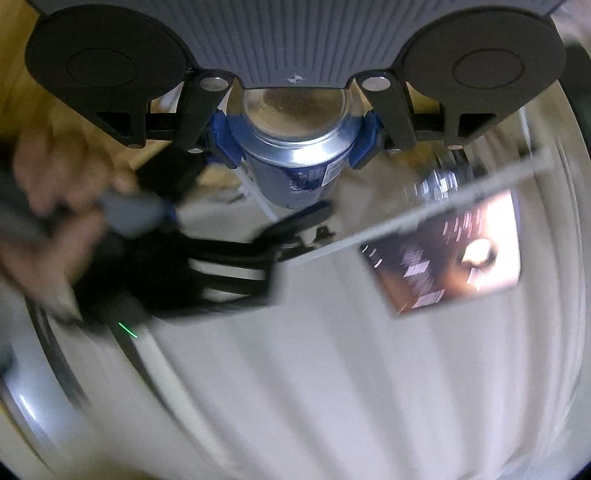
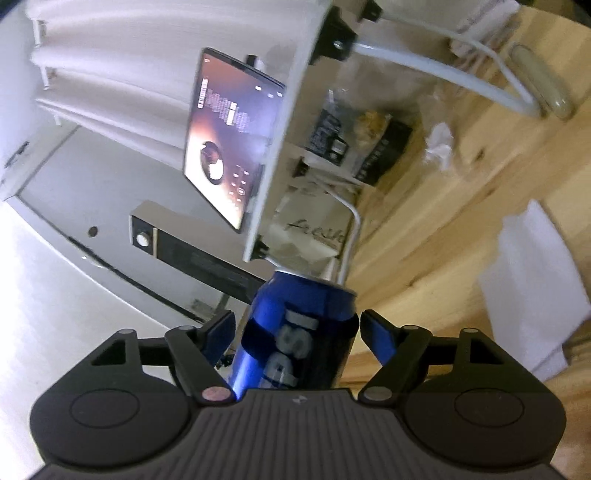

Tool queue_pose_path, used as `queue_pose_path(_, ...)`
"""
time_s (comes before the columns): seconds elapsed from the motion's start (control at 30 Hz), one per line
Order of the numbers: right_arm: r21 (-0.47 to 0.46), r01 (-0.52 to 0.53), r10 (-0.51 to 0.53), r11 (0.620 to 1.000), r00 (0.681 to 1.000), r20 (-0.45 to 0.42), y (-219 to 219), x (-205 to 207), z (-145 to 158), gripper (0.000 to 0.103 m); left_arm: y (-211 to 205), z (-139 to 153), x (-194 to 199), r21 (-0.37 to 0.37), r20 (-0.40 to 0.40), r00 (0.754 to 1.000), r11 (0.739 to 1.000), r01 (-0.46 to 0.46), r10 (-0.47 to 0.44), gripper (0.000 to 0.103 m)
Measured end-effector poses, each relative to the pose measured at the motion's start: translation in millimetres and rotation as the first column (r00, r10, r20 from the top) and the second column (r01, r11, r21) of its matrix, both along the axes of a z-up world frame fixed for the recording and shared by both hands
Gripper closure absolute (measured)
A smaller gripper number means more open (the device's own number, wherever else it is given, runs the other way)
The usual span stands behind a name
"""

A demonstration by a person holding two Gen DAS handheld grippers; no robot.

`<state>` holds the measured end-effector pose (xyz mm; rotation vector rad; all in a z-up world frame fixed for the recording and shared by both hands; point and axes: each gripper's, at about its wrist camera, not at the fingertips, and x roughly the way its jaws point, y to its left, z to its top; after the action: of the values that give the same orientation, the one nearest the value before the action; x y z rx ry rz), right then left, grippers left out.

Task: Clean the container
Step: 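Grip the can with the right gripper and rotate it within the left gripper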

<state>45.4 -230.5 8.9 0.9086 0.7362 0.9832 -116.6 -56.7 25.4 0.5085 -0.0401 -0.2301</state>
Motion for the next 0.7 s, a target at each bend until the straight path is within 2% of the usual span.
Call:
queue_pose_path(0.1, -0.024, -0.026, 0.026, 0.999, 1.000, 0.004, 6, -2, -2, 0.029, -7, -2, -2, 0.036, 0.023, 1.000, 0.999, -0.013, 0.012, 0.036)
queue_pose_path(0.17, -0.013, -0.015, 0.015, 1.000, 1.000, 0.008, 7, -5, -6, 0.030, -6, -1, -2, 0.014, 0.015, 1.000, 1.000, -0.013, 0.013, 0.035)
queue_pose_path(0.2, -0.001, -0.009, 0.009, 1.000, 1.000, 0.004, 6, -5, -7, 0.030, -4, 1, -2, -0.020, 0.003, 1.000, 1.000, -0.009, 0.009, 0.035)
queue_pose_path(0.27, 0.043, -0.008, 0.008, 0.999, 1.000, -0.006, 6, -6, -13, 0.030, 7, 9, 1, -0.151, -0.050, 0.998, 0.988, 0.018, -0.025, 0.033)
queue_pose_path(0.37, 0.096, -0.007, 0.007, 0.995, 1.000, -0.004, 5, -6, -17, 0.030, 31, 20, 10, -0.376, -0.127, 0.987, 0.926, 0.042, -0.097, 0.029)
queue_pose_path(0.4, 0.107, -0.007, 0.007, 0.994, 1.000, 0.001, 4, -6, -16, 0.030, 36, 22, 13, -0.422, -0.137, 0.984, 0.906, 0.044, -0.112, 0.027)
queue_pose_path(0.5, 0.151, -0.015, 0.014, 0.988, 1.000, 0.008, 5, -8, -16, 0.030, 46, 25, 20, -0.499, -0.152, 0.979, 0.866, 0.045, -0.138, 0.026)
queue_pose_path(0.6, 0.175, -0.032, 0.028, 0.984, 0.999, 0.022, 7, -10, -15, 0.030, 58, 25, 25, -0.593, -0.165, 0.963, 0.801, 0.078, -0.215, 0.032)
queue_pose_path(0.63, 0.186, -0.032, 0.029, 0.982, 0.999, 0.020, 8, -10, -16, 0.030, 59, 24, 26, -0.604, -0.158, 0.963, 0.793, 0.082, -0.220, 0.034)
queue_pose_path(0.7, 0.202, -0.025, 0.023, 0.979, 1.000, 0.011, 7, -10, -18, 0.030, 59, 22, 25, -0.604, -0.155, 0.964, 0.792, 0.082, -0.218, 0.034)
